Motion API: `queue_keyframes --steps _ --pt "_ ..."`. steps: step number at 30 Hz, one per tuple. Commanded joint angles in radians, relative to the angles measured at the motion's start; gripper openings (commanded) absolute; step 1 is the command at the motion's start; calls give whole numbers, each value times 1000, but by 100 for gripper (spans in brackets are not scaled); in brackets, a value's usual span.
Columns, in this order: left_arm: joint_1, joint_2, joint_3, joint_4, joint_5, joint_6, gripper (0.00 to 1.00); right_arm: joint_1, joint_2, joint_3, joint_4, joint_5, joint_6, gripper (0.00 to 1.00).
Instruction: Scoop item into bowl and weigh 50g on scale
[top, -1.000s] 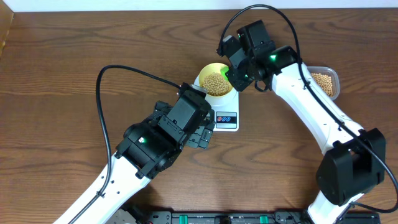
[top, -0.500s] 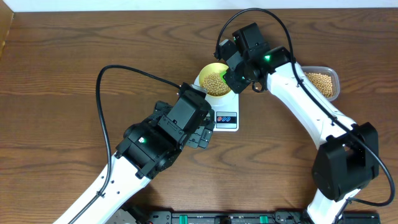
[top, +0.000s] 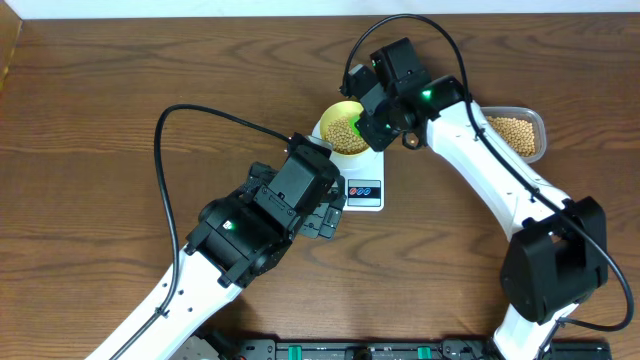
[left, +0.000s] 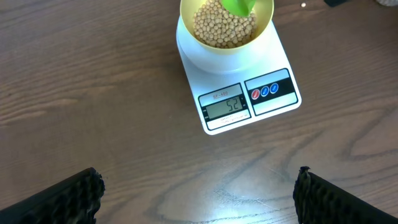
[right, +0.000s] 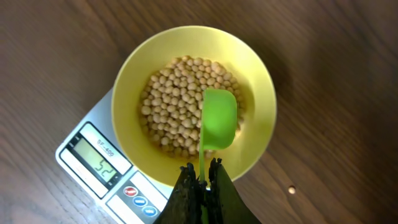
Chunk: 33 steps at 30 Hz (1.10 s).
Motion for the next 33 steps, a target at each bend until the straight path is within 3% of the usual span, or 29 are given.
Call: queue_keyframes --steps 1,33 --pt "2 2 11 -3 -24 13 100 15 20 16 -1 -17 -12 1" --pt "2 2 11 -3 -24 13 100 19 44 16 11 -122 151 1"
